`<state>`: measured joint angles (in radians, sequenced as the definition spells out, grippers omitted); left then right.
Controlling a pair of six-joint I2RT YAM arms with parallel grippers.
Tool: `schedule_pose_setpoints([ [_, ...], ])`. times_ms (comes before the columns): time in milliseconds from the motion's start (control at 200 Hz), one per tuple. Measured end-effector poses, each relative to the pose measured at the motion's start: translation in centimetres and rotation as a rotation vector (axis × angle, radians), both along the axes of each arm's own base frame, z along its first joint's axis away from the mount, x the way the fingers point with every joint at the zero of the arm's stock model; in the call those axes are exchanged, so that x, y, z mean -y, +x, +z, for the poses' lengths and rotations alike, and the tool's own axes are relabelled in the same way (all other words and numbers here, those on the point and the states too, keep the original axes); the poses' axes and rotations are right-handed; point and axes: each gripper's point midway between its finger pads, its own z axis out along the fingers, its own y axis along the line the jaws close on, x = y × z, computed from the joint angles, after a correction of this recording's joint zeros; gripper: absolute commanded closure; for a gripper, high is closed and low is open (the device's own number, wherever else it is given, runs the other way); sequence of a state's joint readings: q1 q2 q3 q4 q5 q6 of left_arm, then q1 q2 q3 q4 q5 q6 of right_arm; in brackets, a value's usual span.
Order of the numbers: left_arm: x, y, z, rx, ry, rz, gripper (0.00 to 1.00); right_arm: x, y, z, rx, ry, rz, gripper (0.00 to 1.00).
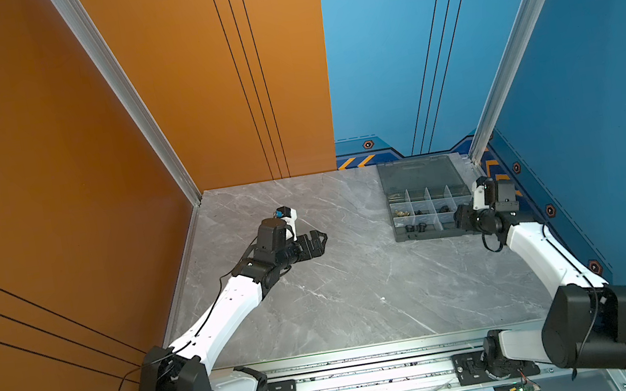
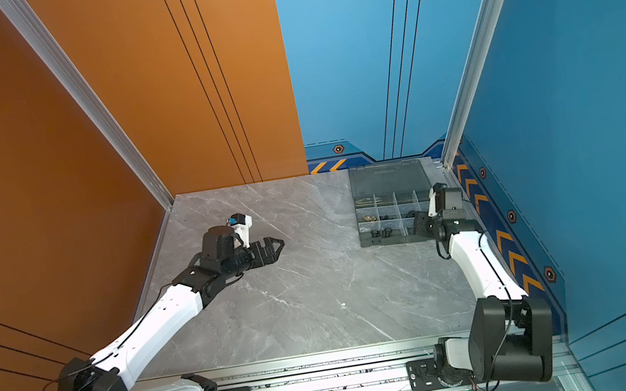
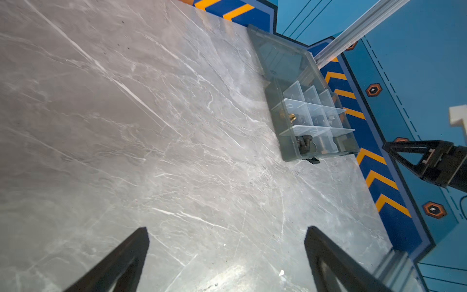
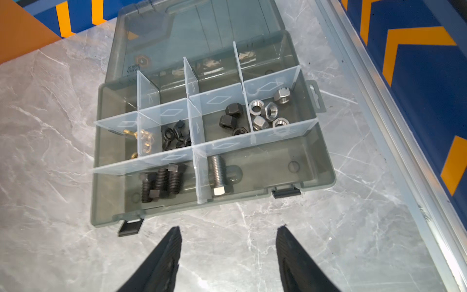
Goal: Sort the screws and nuts into containers
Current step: Reset both arms
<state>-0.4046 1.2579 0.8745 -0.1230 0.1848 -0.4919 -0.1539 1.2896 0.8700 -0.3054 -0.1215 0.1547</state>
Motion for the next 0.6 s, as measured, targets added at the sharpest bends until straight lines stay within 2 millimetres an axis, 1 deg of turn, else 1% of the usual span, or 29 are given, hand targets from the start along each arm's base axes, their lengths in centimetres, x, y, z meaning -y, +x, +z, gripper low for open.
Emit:
schedule_pose_setpoints([
  [70, -0.7, 0.1, 0.2, 0.023, 0.022, 0.019, 0.02, -0.2, -0.2, -1.3, 0.028, -0.013, 0.007, 0.37],
  [130, -1.2, 0.1, 0.4, 0.043, 0.046, 0.033, 0.02, -0.7, -0.3, -2.6, 0.052, -0.029, 0.025, 0.37],
  [205, -1.8, 0.0, 0.5, 0.065, 0.073, 0.048, 0.02, -2.0, -0.6, -4.1, 0.075, -0.062, 0.072, 0.36],
  [250, -2.3, -0.2, 0.5, 0.08, 0.091, 0.057, 0.02, -2.9, -0.7, -4.8, 0.087, -0.085, 0.101, 0.36],
  [340, -3.2, -0.5, 0.6, 0.111, 0.127, 0.075, 0.02, -3.9, -0.4, -4.8, 0.135, -0.119, 0.134, 0.36],
  [471, -4.6, -0.9, 0.5, 0.151, 0.189, 0.098, 0.02, -3.6, 1.1, -4.1, 0.22, -0.151, 0.122, 0.35],
  [601, -6.1, -0.9, 0.5, 0.179, 0.233, 0.142, 0.02, -3.7, 2.1, -4.7, 0.259, -0.168, 0.116, 0.34],
])
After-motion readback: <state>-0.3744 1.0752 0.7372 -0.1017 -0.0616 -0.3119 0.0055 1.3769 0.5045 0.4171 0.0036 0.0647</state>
